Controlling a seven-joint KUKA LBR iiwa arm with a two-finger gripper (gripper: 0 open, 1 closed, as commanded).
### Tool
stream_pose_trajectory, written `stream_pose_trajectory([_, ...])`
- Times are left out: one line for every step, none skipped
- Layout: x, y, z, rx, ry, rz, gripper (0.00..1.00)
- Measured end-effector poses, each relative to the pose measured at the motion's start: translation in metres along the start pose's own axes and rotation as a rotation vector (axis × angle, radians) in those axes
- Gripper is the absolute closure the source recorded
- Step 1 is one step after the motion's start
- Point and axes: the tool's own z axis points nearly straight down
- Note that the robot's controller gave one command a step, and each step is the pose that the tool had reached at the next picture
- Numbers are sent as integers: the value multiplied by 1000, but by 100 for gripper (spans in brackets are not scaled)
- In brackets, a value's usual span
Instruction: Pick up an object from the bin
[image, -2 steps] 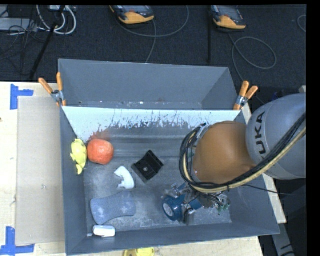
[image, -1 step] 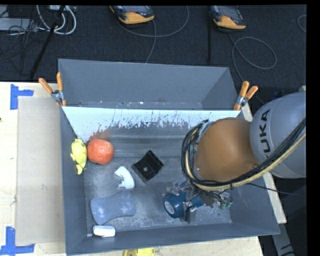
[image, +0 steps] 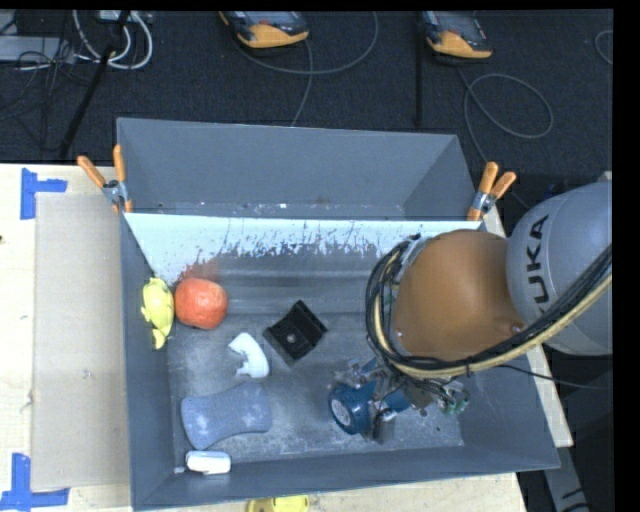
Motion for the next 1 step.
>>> stream_pose_trajectory([0, 0, -11, 0, -1, 1, 100])
